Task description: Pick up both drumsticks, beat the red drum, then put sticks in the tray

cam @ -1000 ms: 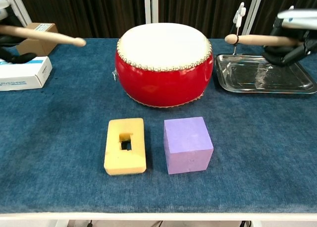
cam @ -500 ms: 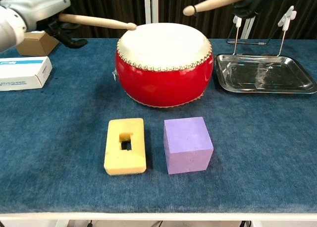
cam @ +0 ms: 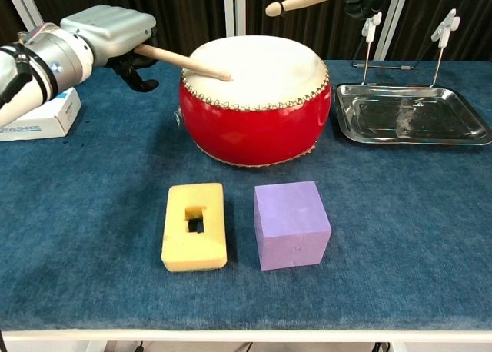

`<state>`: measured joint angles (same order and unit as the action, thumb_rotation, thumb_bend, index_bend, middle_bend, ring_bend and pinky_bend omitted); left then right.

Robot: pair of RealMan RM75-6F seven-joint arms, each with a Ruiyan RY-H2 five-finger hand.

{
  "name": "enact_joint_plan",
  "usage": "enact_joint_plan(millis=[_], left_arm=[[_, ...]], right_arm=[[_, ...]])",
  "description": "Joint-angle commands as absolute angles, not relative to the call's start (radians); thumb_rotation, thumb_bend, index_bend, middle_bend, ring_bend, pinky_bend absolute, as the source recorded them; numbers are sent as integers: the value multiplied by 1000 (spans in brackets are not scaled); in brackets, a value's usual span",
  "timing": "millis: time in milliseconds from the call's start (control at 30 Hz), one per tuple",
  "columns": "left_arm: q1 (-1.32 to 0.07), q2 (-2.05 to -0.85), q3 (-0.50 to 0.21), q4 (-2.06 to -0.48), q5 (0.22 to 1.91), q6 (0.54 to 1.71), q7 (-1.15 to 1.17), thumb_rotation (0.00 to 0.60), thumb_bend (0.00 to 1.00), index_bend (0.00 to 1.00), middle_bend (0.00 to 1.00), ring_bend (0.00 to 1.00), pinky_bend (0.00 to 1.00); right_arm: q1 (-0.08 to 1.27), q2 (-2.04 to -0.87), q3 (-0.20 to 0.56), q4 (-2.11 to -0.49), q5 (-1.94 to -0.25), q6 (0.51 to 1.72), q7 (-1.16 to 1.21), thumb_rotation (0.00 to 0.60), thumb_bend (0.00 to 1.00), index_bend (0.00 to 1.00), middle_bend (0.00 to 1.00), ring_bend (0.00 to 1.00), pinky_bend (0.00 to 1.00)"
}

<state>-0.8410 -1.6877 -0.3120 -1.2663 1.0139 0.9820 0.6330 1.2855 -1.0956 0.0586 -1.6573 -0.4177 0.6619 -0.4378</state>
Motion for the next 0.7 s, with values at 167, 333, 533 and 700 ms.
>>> enact_joint_plan(millis=[167,333,533,700], left_arm=[[-808,-1632,-351,-1373,988,1074,563,600,338,995,999,1000,1000],[-810,-1622,-353,-1399,970,1083,554,600,338,994,999,1000,1000],[-857,-1694,-296,-1305,942,1017,612,600,338,994,999,1000,1000],[-858,-1685,-302,-1312,948,1054,619,600,338,994,999,1000,1000]], right_arm=[[1354,-1221,-82,-1546,-321,654,-594,600,794,1000,1000,1000,971],[1398,-1260,-97,-1546,-247,704,-645,600,795,1000,1000,1000,971],[1365,-1160,3,-1643,-337,757,-545,600,799,1000,1000,1000,971],[1363,-1184,-20,-1614,-318,748,-574,600,806,1000,1000,1000,971]])
